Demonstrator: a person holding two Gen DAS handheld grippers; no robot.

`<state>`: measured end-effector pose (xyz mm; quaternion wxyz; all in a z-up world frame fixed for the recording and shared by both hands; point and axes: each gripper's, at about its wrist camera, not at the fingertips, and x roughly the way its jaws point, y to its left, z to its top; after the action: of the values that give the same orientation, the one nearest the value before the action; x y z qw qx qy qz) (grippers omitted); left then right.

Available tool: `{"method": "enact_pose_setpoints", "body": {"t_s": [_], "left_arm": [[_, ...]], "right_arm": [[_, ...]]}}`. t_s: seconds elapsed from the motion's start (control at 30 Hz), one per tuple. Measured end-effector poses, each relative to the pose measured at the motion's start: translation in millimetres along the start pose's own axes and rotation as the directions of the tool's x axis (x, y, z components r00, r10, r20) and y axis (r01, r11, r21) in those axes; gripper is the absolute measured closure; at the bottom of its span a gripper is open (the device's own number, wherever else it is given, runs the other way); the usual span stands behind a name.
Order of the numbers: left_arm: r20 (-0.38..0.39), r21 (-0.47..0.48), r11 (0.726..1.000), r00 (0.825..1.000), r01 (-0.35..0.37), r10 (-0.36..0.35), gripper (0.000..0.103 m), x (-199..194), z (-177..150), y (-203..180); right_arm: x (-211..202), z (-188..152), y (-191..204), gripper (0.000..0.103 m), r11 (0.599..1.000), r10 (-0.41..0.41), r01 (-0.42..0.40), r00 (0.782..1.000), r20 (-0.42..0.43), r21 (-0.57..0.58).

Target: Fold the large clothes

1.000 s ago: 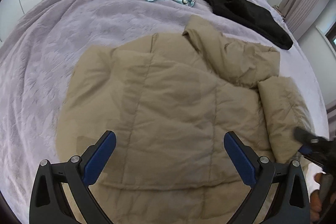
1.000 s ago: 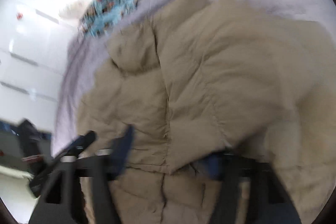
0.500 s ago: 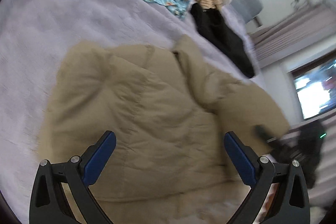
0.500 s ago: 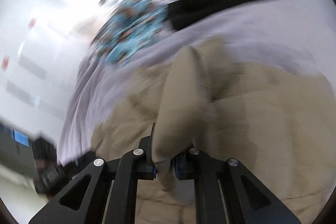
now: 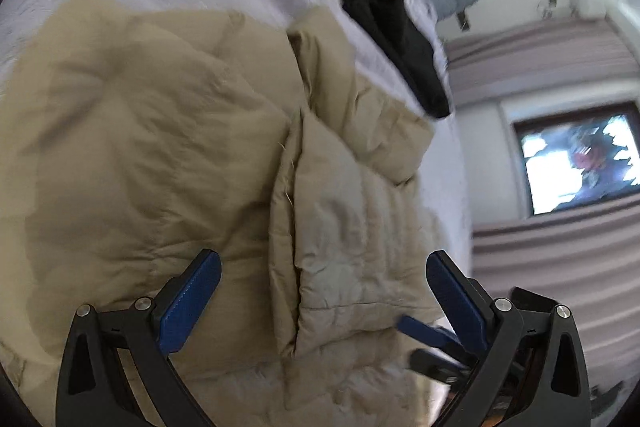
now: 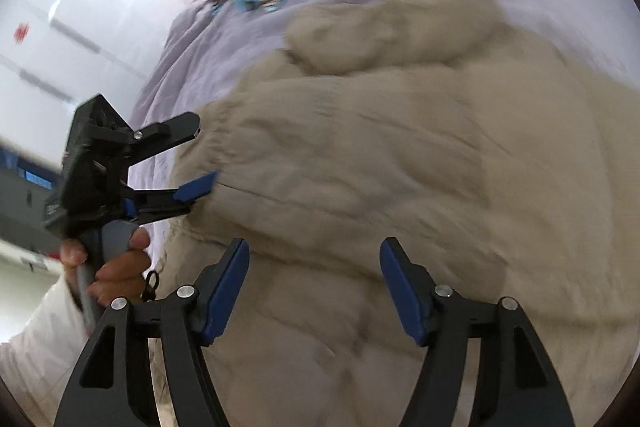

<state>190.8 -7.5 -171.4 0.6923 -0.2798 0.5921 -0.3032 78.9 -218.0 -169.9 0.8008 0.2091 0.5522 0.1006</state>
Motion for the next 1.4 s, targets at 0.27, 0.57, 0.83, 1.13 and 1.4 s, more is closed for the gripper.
{"method": "enact_pose_setpoints", "body": {"t_s": [0.27, 0.57, 0.83, 1.13, 1.4], "left_arm": [[-0.071, 0.149, 0.989, 0.997, -0.018, 0.029, 0.094, 34.8, -5.9, -67.1], [0.132, 0.214, 0.975, 0.988, 0.053, -0.083, 0.094, -56.5, 9.9, -96.7], [-0.021, 0.167, 0.974, 0.987, -0.156, 0.162, 0.094, 26.0, -17.0, -24.1], [0.068, 0.145, 0.928, 0.939, -0.344, 0.337, 0.076, -8.3, -22.0, -13.6], [0.183, 0.148, 0.892, 0.898, -0.428, 0.400, 0.076, -65.6, -7.7, -15.5]], "right_arm": [[-16.2, -25.9, -58.3, 0.079, 0.992, -0.058, 0.058, 0.998, -0.002, 0.110], [-49.4, -11.1, -93.8, 0.079, 0.907, -0.421, 0.420, 0.891, 0.170, 0.044], [-60.3, -19.0, -173.4, 0.103, 0.883, -0.462, 0.439, 0.877, 0.136, 0.165], [-51.9, -19.8, -177.1, 0.103, 0.884, -0.457, 0.432, 0.879, 0.138, 0.178], [-80.2, -48.6, -123.3, 0.063, 0.918, -0.395, 0.392, 0.917, 0.054, 0.061]]}}
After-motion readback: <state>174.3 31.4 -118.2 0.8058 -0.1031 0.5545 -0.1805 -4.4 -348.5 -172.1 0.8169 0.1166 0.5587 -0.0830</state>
